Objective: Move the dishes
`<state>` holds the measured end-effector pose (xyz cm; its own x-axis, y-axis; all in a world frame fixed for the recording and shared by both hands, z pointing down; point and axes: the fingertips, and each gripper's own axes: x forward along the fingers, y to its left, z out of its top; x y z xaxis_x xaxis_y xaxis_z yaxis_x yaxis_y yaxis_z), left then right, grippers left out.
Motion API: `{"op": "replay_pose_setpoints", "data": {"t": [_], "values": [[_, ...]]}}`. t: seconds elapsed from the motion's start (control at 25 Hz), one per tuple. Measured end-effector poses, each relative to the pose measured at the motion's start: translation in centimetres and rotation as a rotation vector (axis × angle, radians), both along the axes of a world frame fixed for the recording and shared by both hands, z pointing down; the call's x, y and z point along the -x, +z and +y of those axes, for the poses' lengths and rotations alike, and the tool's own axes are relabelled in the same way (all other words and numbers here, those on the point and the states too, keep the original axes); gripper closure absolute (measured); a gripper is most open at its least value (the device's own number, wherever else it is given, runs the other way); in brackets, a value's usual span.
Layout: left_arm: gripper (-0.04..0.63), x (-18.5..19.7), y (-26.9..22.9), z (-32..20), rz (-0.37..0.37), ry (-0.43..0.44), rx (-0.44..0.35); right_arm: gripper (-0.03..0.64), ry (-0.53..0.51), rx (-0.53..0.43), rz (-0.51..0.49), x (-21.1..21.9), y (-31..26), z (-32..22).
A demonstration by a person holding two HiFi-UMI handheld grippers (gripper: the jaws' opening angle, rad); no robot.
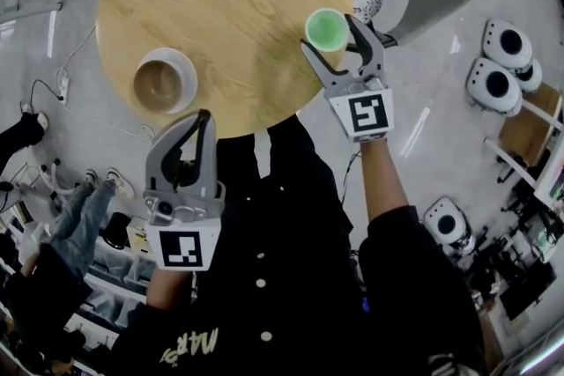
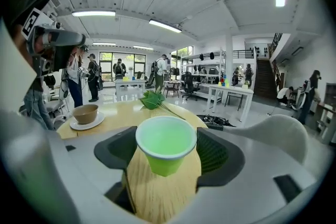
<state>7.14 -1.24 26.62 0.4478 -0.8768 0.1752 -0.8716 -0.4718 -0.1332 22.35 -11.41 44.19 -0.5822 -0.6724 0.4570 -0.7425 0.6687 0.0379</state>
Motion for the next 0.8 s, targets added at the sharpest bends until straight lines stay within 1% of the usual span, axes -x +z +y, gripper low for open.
{"op": "replay_pose_setpoints", "data": {"t": [0.16, 0.32, 0.56, 0.8], "values": [[0.592, -0.2, 0.6, 0.3, -0.02, -0.001, 0.007, 0.265, 0.011, 0.006, 0.008, -0.3, 1.1, -0.7], [0.592, -0.8, 1.2, 0.7, -0.019, 0.006, 0.026, 0.265, 0.016, 0.009, 0.014, -0.5, 2.2, -1.2], [0.592, -2.0, 1.5, 1.1, -0.03, 0.017, 0.03, 0.265, 0.014, 0.003, 0.032, -0.9, 3.5, -1.4], [0.592, -2.2, 1.6, 1.3, -0.025, 0.012, 0.039, 0.262, 0.008, 0.016, 0.013, -0.9, 3.8, -1.3]]}}
